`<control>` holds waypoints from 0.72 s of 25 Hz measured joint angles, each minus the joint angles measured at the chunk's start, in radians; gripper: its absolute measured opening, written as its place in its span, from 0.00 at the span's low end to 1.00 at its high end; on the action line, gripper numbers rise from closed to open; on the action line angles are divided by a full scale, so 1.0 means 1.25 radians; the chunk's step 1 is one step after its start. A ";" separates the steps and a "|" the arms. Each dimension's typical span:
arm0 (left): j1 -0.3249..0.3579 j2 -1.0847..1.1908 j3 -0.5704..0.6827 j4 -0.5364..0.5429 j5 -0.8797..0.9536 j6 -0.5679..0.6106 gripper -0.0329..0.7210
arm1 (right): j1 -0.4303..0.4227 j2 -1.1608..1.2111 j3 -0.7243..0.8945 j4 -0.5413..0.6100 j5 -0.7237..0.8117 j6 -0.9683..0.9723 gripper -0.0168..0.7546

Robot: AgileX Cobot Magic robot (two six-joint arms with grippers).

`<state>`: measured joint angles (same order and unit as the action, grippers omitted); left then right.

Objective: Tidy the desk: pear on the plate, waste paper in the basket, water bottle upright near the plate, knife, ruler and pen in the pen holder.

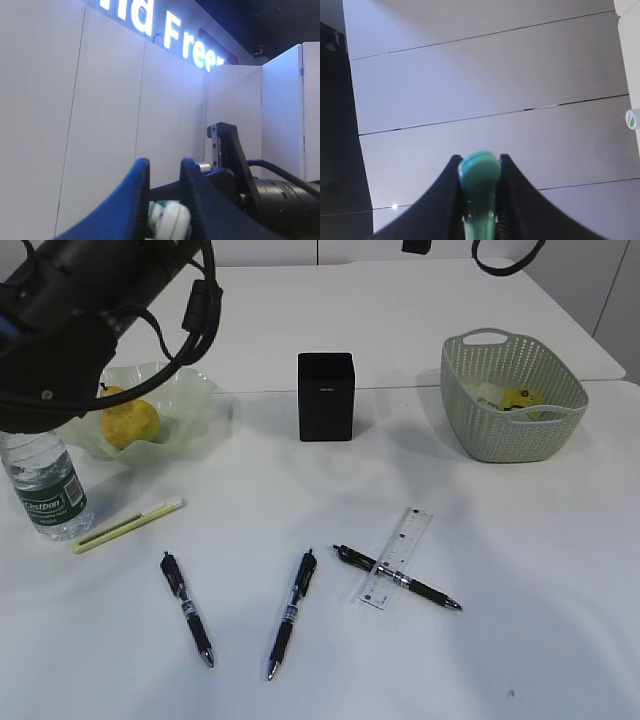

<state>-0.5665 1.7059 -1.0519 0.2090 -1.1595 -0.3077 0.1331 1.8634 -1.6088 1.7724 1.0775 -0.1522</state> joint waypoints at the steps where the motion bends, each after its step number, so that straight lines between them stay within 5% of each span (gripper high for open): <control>1: 0.000 0.000 0.000 0.000 0.000 0.000 0.22 | 0.000 0.000 0.000 0.000 0.000 0.000 0.25; 18: 0.000 0.000 0.000 0.000 -0.003 0.000 0.24 | 0.000 0.000 -0.030 -0.005 0.000 0.005 0.24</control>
<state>-0.5665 1.7059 -1.0519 0.2090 -1.1630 -0.3081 0.1331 1.8634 -1.6468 1.7667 1.0775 -0.1460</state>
